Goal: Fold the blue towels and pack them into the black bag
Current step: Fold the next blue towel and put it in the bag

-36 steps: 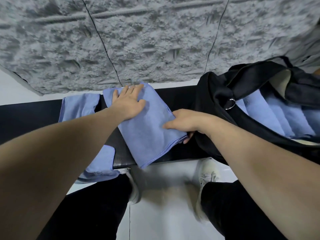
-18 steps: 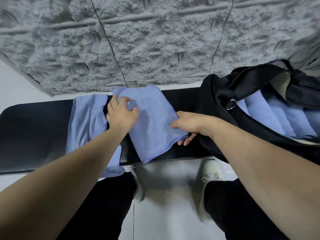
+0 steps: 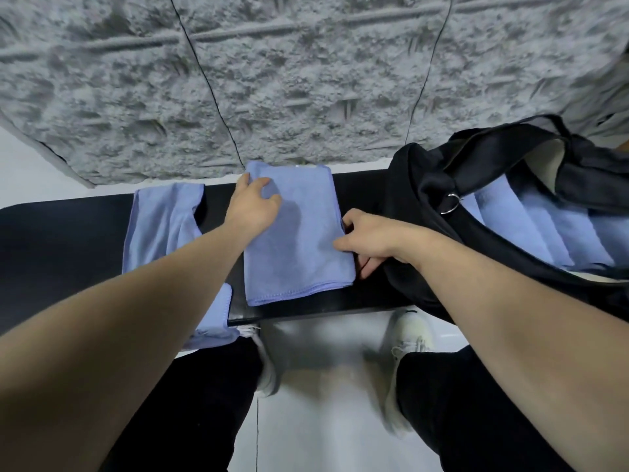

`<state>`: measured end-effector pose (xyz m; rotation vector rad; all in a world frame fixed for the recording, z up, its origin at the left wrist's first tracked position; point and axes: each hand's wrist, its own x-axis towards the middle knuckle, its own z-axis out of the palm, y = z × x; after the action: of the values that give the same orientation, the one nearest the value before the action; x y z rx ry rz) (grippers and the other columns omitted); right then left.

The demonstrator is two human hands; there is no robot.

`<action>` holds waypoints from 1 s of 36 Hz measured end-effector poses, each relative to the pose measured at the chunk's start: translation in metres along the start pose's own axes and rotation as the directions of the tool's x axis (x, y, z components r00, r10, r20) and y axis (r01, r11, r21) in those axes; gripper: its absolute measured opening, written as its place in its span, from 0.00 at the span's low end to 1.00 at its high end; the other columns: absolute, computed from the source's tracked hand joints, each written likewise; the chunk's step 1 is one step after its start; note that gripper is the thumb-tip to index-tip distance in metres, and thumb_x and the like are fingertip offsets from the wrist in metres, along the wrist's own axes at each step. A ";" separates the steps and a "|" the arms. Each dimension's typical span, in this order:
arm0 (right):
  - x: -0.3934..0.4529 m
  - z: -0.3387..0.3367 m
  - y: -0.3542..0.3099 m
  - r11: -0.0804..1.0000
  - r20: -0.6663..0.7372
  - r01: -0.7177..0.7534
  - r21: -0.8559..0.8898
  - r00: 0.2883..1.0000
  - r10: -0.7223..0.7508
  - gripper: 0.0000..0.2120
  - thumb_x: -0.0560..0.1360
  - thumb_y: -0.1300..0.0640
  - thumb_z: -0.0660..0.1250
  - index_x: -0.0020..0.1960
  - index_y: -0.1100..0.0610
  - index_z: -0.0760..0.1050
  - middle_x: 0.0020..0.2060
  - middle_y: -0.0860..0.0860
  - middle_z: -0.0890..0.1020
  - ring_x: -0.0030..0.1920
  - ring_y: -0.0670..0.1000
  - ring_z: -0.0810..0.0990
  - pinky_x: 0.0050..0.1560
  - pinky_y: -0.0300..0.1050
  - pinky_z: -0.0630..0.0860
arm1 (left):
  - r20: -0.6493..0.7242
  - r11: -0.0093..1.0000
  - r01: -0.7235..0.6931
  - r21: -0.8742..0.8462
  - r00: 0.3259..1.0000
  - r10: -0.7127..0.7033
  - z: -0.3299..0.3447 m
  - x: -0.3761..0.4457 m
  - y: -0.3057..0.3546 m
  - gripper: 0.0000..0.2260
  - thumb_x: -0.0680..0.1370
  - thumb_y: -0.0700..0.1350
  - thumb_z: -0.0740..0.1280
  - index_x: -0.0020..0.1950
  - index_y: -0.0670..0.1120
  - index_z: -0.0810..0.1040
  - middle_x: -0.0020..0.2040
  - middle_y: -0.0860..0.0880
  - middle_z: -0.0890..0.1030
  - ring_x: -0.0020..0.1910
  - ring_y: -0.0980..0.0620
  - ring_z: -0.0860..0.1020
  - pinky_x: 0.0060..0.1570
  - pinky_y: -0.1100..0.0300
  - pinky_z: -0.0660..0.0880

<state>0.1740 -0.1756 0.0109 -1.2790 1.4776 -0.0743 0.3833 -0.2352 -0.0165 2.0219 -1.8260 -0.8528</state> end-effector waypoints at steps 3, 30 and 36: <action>0.000 0.002 -0.002 1.000 -0.013 -0.013 -0.008 1.000 0.012 0.17 0.78 0.62 0.61 0.65 0.58 0.63 0.46 0.60 0.80 0.38 0.57 0.83 0.45 0.55 0.84 | -0.025 1.000 -0.001 -0.005 1.000 0.001 0.002 -0.005 -0.002 0.22 0.82 0.48 0.60 0.77 0.49 0.64 0.81 0.48 0.46 0.78 0.49 0.57 0.57 0.55 0.71; -0.058 0.021 0.024 0.941 -0.201 0.023 -0.337 0.975 -0.096 0.32 0.77 0.53 0.66 0.77 0.48 0.57 0.42 0.51 0.80 0.37 0.52 0.78 0.38 0.46 0.75 | 0.258 0.745 -0.440 0.502 0.898 0.356 0.013 -0.151 -0.001 0.21 0.74 0.55 0.68 0.66 0.52 0.71 0.60 0.51 0.70 0.58 0.48 0.71 0.49 0.56 0.65; -0.064 0.041 0.026 0.740 -0.232 0.227 -0.634 0.856 -0.462 0.21 0.75 0.52 0.67 0.67 0.47 0.71 0.57 0.48 0.75 0.57 0.52 0.72 0.58 0.45 0.69 | 0.258 0.704 -0.454 0.545 0.891 0.374 0.021 -0.151 -0.007 0.26 0.73 0.52 0.71 0.68 0.52 0.68 0.63 0.51 0.68 0.62 0.48 0.69 0.55 0.55 0.68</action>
<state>0.1731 -0.0958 0.0217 -2.1575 1.6227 -0.1247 0.3725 -0.0836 -0.0015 1.7290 -2.7529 -0.2865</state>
